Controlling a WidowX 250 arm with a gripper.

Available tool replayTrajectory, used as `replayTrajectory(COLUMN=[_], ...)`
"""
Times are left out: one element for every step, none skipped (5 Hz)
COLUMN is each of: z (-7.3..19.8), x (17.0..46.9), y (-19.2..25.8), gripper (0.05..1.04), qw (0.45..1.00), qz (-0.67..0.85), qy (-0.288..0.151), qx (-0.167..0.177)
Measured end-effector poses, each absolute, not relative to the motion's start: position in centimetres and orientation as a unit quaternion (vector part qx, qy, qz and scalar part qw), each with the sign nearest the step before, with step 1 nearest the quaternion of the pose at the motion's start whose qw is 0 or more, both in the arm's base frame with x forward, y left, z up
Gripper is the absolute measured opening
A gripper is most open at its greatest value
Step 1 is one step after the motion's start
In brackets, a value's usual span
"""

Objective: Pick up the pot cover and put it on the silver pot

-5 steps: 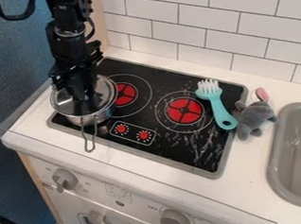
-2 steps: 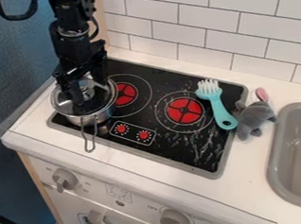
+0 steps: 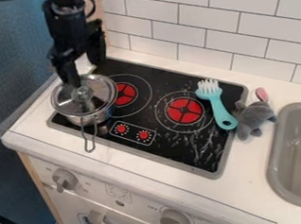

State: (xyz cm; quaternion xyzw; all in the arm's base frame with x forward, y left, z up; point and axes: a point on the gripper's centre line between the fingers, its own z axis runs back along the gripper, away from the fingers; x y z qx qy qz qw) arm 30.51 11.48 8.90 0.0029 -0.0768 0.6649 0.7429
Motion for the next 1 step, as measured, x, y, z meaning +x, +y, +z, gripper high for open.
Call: replayTrajectory(z=[10.52], x=[30.94], y=[10.59], gripper=[1.000], qw=[0.747], qz=[0.656], qy=[-0.103], qx=[-0.003])
